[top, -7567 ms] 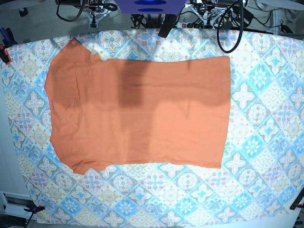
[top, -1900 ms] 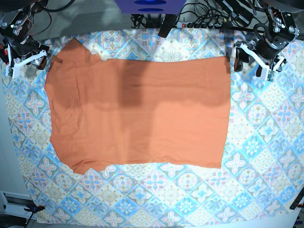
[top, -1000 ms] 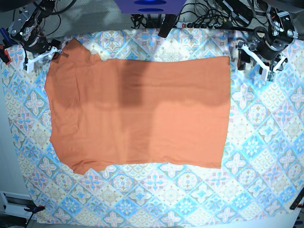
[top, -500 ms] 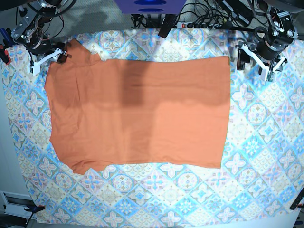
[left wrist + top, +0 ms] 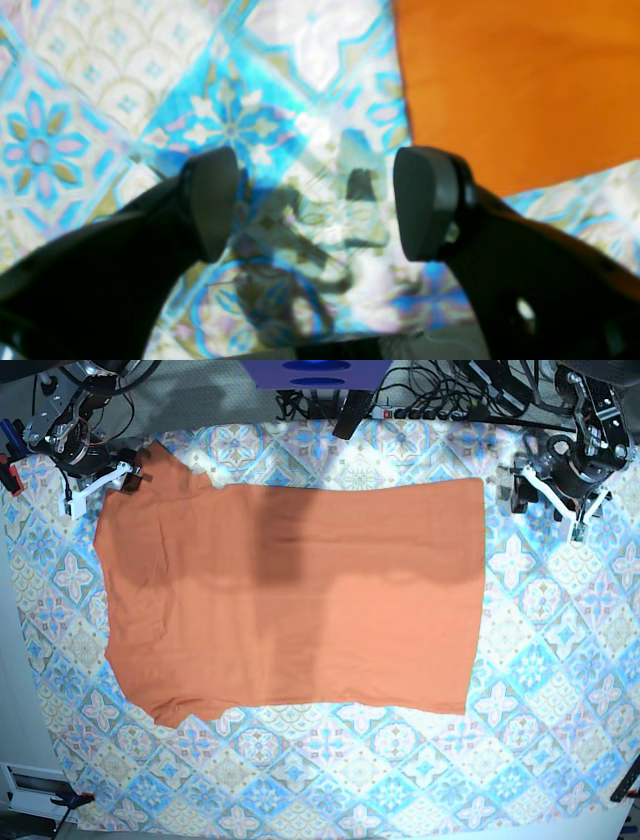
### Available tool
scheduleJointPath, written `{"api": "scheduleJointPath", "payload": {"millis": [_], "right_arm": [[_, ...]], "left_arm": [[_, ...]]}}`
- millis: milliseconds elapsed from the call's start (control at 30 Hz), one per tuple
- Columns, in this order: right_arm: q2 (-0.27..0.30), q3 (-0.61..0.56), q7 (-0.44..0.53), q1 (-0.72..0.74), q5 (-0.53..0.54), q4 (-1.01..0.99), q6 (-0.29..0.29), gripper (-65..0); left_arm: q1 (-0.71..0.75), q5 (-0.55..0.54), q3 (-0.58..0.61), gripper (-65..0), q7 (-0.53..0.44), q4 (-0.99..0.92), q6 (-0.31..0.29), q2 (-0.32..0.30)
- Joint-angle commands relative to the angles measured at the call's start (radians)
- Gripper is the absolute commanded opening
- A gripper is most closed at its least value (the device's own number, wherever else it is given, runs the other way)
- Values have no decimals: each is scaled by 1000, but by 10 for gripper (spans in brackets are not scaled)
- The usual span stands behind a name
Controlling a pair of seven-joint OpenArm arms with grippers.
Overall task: Fold the T-shirt properly
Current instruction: 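Grasp the shirt's shoulder edges with both grippers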
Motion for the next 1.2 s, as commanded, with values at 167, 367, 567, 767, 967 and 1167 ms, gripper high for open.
{"api": "scheduleJointPath", "payload": {"millis": [167, 367, 567, 767, 967, 1167], "right_arm": [[-7, -21, 3, 2, -2, -8, -6, -321], [-7, -22, 3, 1, -4, -8, -6, -321], [-7, -22, 3, 1, -4, -8, -6, -321], [-7, -21, 3, -24, -4, -5, -6, -321], [-7, -17, 3, -33, -4, 80, -9, -321], [-7, -17, 3, -50, -4, 90, -10, -321]], "left_arm": [[-24, -17, -9, -178, 64, -17, -62, -5], [-49, -15, -3, -175, 90, -24, -62, 18], [-50, -15, 94, -179, 92, -20, -62, 19], [-50, -15, 101, -179, 92, -40, -62, 48], [-99, -17, 146, -179, 92, -169, -62, 48], [-119, -17, 224, -179, 92, -225, -62, 52]]}}
